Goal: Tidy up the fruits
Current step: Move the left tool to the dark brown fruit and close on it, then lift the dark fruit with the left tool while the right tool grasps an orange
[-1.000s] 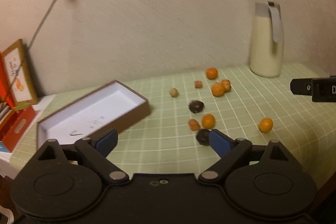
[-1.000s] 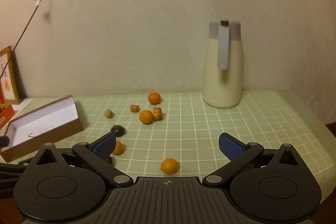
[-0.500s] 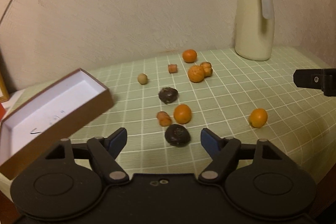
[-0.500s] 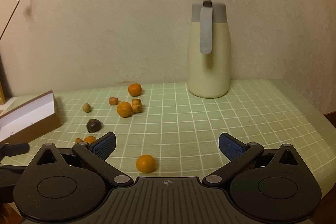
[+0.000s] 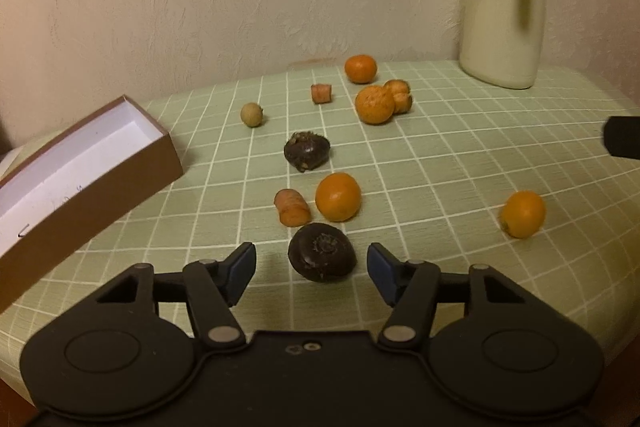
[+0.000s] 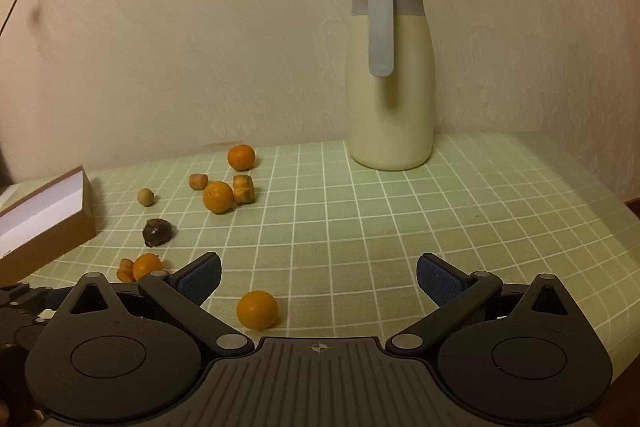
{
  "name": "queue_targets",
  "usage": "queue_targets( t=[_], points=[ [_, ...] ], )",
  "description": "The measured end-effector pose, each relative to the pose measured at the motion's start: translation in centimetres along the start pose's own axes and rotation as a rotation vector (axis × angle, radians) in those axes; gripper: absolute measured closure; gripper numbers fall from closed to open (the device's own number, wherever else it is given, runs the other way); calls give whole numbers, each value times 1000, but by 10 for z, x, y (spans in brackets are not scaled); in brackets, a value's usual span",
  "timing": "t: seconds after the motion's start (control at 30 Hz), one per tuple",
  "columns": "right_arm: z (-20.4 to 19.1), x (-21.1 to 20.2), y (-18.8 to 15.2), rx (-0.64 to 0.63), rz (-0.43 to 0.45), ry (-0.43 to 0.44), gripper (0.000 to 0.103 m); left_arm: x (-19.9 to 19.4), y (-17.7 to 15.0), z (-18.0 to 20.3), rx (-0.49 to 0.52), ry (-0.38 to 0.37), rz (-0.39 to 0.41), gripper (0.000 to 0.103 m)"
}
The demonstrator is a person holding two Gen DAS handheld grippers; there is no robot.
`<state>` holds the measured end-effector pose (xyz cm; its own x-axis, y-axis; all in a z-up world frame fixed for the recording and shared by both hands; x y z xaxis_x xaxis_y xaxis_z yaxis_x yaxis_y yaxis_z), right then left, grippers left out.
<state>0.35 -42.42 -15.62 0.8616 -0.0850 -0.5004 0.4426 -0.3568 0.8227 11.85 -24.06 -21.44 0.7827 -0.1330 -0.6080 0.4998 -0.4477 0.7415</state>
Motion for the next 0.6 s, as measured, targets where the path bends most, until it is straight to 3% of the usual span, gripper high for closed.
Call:
queue_targets(
  t=[0.13, 0.37, 0.6],
  points=[
    [1, 4, 0, 5, 0, 4, 0, 9, -4, 3, -1, 4, -15, 52],
    [0, 12, -5, 16, -21, 22, 0, 8, -5, 4, -19, -19, 6, 74],
    [-4, 19, -8, 9, -34, 28, 0, 8, -5, -1, -49, -6, -2, 76]
  ],
)
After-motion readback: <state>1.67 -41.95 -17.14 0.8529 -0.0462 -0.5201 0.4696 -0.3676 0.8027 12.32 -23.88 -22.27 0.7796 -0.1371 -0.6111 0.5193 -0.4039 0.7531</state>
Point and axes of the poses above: each gripper's, at about its wrist camera, not at the fingertips, and x roughly the way its jaws point, z to its right, y to its top, the point moved 4 cm from there along x, roughly the way its jaws point, and after that the axes turned 14 degrees about y, right-handed, at the moved point
